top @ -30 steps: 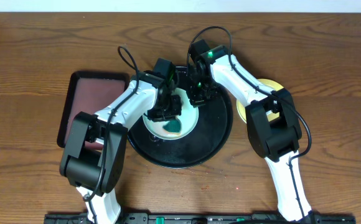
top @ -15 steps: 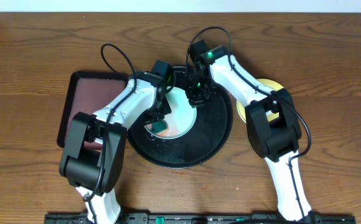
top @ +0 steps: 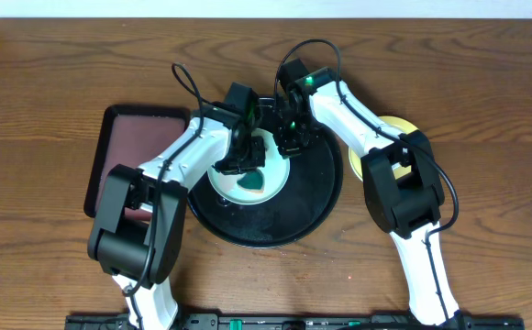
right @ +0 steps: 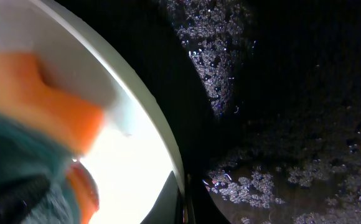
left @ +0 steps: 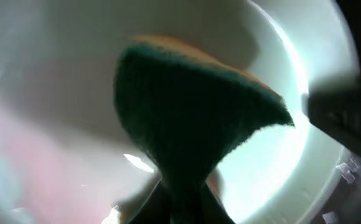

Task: Clean dirty plates on tray and stack at the side
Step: 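Scrub the pale green plate with the sponge in left gripper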

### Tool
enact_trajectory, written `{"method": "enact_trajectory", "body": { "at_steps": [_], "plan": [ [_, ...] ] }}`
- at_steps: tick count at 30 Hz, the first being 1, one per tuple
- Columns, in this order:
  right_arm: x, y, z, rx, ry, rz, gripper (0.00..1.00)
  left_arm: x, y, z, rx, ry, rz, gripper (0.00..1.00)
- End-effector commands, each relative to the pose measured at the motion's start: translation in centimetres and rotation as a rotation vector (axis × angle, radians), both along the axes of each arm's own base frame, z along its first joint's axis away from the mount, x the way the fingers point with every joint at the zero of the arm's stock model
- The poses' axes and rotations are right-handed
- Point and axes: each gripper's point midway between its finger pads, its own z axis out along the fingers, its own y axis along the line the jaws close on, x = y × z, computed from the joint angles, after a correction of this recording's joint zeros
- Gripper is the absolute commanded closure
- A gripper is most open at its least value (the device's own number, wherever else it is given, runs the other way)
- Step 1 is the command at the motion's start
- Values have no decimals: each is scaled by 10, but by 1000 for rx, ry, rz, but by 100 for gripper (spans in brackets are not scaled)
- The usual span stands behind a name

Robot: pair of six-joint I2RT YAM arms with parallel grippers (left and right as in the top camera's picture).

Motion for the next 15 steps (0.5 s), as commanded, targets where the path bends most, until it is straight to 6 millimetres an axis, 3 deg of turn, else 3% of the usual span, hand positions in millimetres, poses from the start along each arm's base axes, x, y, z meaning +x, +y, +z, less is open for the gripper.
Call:
{"method": "enact_trajectory", "body": {
  "at_steps": [1,5,9,11,15],
  "plan": [
    [-1,-9,0,-45,-6,-19,99,13,62,-10,316,-72,275,93],
    [-1,-9,0,-44,-6,-19,99,5,87,-6,441,-76,399,92],
    [-1,-9,0,-44,-7,-19,99,-9,82,-8,430,-13,365,93],
    [-1,-9,0,-43,-8,-19,99,-18,63,-13,340,51,263,93],
    [-1,-9,0,-44,-7,-19,99,-41,1,-10,3,179,-1,93]
  ]
}}
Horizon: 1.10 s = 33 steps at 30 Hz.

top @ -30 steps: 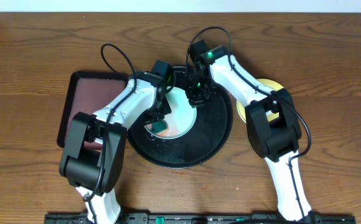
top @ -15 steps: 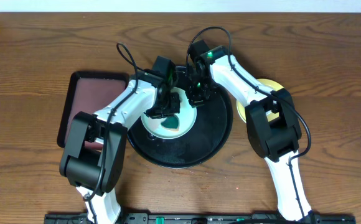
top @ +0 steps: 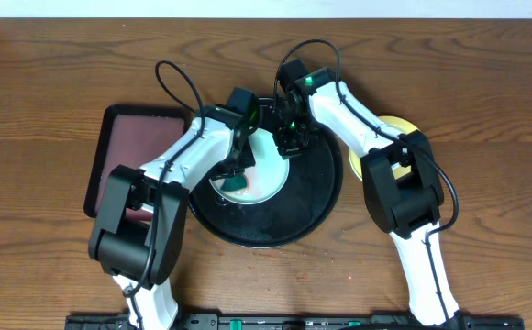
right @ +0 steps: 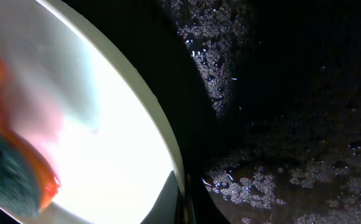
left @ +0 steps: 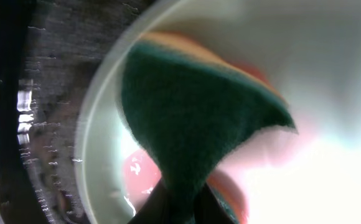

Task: Clean dirty plates on tray and stack at the side
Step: 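Scrub the pale green plate with the sponge in left gripper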

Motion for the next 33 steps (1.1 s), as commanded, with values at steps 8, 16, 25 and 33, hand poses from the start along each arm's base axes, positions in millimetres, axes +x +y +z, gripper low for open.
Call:
{"method": "enact_trajectory", "body": {
  "at_steps": [8,16,25,33],
  "plan": [
    [0,-9,0,-43,-10,-15,99,-17,-65,0,-378,76,-291,93],
    [-1,-9,0,-44,-7,-15,99,50,-4,-1,23,-201,-94,93],
    [-1,-10,0,-48,-7,-15,99,44,56,48,357,-234,-61,93],
    [-2,-8,1,-40,-2,-14,99,6,46,74,195,-140,-68,93]
  ]
}}
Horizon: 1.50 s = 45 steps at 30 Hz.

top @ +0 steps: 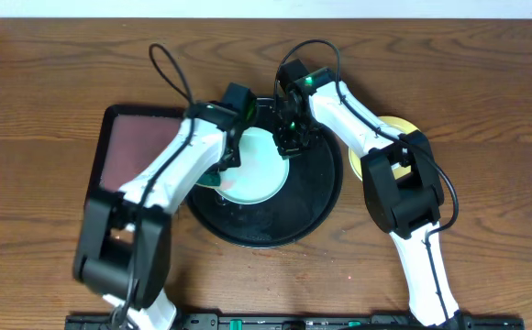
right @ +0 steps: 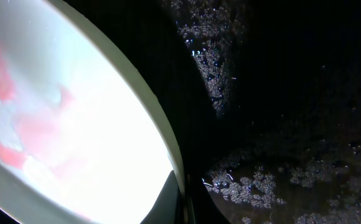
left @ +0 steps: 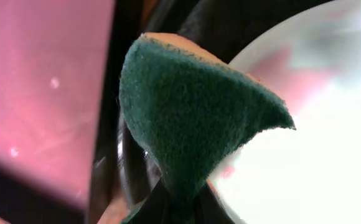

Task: Clean dirty plates on tray and stack at the side

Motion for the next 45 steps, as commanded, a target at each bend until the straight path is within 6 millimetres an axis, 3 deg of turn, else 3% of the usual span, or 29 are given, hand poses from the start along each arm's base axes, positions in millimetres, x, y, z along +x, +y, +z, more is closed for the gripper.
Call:
{"method": "enact_trajectory", "body": {
  "at_steps": [1,7,17,21,28,37,45],
  "plan": [
    [-4,-5,2,-13,5,6,99,-1,-2,28,-108,-37,30,92],
    [-9,1,16,44,20,23,99,-1,9,44,-248,-53,105,93],
    [8,-12,86,21,-191,46,99,4,39,44,-245,-65,192,92],
    [14,-29,109,-78,-292,37,99,5,47,44,-244,-68,212,93],
    [21,-62,139,-399,-497,-15,99,10,71,46,-195,-103,263,93],
    [10,-64,177,-705,-747,-42,99,11,94,46,-192,-113,327,93],
    [-5,-57,208,-842,-935,-123,99,9,116,46,-189,-120,391,93]
  ]
}}
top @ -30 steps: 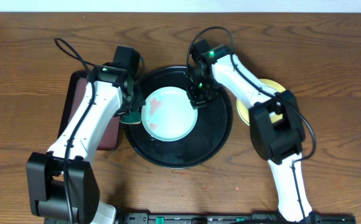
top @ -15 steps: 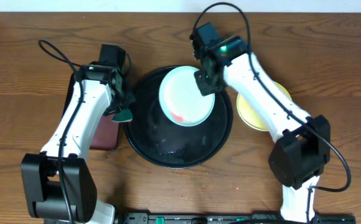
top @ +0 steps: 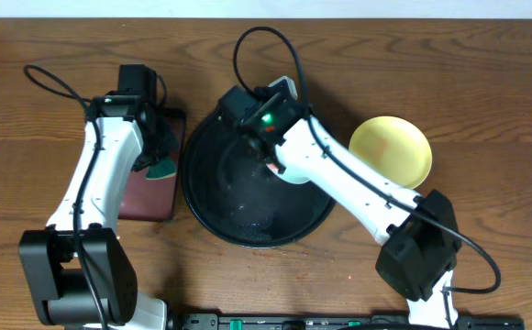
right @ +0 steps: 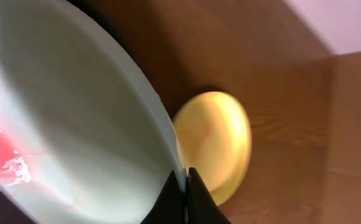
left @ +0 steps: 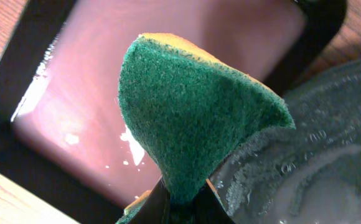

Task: Clean dirty plates on tray and stack at the side

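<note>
My right gripper (right: 183, 182) is shut on the rim of a pale green plate (right: 75, 124), which it holds up on edge; a red smear shows at the plate's lower left. In the overhead view the right arm (top: 321, 170) reaches over the round black tray (top: 238, 206) and hides most of that plate. A yellow plate (top: 391, 151) lies on the table to the right, seen past the held rim as yellow plate (right: 215, 146). My left gripper (left: 182, 196) is shut on a green sponge (left: 193, 106) over the pink tray (left: 162, 56).
The pink rectangular tray (top: 147, 197) sits left of the round black tray, whose wet floor (left: 311, 162) shows at the right of the left wrist view. Bare wooden table (top: 486, 110) surrounds both, and the arm bases stand at the near edge.
My left gripper has moved left with the sponge, from the plate's left edge to over the pink tray. The right gripper has raised the pale green plate off the black tray and turned it on edge.
The sponge was pressed on the middle of the plate in the black tray while my right gripper held its rim. Then the sponge was at the plate's lower left, then at its left edge. Now the sponge is over the pink tray and the plate is lifted.
</note>
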### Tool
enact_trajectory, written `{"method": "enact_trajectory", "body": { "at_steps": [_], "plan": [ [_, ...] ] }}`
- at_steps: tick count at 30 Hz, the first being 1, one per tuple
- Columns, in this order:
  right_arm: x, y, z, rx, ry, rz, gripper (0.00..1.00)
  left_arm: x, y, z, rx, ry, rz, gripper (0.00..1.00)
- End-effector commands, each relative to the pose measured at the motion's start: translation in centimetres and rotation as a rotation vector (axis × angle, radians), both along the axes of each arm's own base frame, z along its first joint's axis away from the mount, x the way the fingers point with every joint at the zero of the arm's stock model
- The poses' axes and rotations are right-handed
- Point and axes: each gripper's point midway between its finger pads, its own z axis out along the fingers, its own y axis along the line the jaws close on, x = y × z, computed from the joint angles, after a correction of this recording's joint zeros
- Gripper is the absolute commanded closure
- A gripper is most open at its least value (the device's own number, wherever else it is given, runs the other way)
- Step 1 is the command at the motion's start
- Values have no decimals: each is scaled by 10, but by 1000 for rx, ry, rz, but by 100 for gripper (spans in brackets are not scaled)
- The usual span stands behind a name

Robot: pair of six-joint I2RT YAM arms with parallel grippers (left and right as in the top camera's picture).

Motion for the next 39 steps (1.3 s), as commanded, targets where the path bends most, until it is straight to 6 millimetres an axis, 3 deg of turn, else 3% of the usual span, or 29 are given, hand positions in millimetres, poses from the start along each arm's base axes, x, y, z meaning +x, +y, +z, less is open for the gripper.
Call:
{"method": "enact_trajectory", "body": {
  "at_steps": [1,10,26,32,39],
  "plan": [
    [1,-9,49,-58,-267,-79,99,3,15,8,18,-22,37,93],
    [-10,-12,78,-119,-435,-105,99,-1,29,7,17,-17,77,93],
    [-22,-33,143,-7,-612,-159,99,-1,29,7,17,-16,76,93],
    [-23,-33,129,48,-530,-176,99,-1,29,7,17,-16,76,93],
    [-21,-29,74,160,-227,-187,99,-1,29,7,17,-13,76,93]
  ]
}}
